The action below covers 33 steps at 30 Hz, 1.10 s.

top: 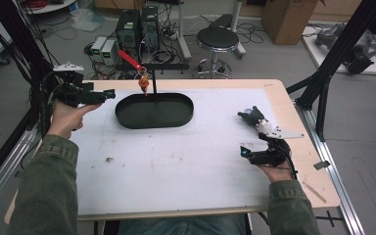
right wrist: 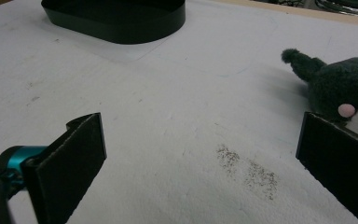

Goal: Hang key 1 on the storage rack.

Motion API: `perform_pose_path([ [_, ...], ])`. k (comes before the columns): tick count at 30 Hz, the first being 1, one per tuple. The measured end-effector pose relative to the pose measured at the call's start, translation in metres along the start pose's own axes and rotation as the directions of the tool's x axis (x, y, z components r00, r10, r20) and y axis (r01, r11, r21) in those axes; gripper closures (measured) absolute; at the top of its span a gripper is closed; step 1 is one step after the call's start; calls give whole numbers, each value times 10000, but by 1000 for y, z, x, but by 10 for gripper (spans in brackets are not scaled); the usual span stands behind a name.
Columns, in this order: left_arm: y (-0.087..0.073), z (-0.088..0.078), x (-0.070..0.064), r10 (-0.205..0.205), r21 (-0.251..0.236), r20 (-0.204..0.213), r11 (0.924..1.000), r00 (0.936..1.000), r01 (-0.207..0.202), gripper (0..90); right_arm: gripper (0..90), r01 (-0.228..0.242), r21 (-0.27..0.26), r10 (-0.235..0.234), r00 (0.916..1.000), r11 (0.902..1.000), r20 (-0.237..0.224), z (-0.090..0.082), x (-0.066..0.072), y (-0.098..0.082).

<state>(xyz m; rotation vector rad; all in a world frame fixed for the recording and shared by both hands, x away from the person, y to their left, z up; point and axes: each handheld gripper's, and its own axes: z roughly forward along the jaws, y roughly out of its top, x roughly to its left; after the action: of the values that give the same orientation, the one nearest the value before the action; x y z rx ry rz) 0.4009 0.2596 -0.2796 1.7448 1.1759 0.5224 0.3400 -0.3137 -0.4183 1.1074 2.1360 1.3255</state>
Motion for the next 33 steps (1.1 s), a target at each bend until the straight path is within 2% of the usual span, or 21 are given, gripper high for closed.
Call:
perform_pose_path([
  [6, -18, -1, 2, -118, 287, 7, 9995, 9999, 118, 105, 5, -11, 13, 11, 10000, 10000, -5, 0, 0, 0],
  [11, -32, -4, 4, -273, 321, 49, 9991, 9996, 271, 103, 5, -22, 79, 22, 10000, 10000, -26, 0, 1, 0],
  [14, -40, -7, 4, -324, 134, 186, 9994, 9993, 322, 71, 5, -62, 56, 62, 10000, 10000, -31, 0, 1, 0],
  [19, -49, -9, 5, -283, 111, 412, 9995, 9988, 279, 31, 5, -28, 90, 29, 10000, 10000, -47, 0, 2, 0],
  [21, -53, -11, 7, -389, 99, 554, 9992, 9977, 384, 31, 5, -37, 112, 38, 10000, 9999, -30, 0, 1, 0],
  [24, -60, -12, 10, -691, 348, 869, 9972, 9938, 663, 31, 5, -41, 118, 41, 10000, 9999, -28, 0, 1, 0],
  [33, -84, -26, 17, -976, 50, 569, 9952, 9936, 975, 31, 5, -31, 129, 31, 10000, 9999, -29, 0, 2, 0],
])
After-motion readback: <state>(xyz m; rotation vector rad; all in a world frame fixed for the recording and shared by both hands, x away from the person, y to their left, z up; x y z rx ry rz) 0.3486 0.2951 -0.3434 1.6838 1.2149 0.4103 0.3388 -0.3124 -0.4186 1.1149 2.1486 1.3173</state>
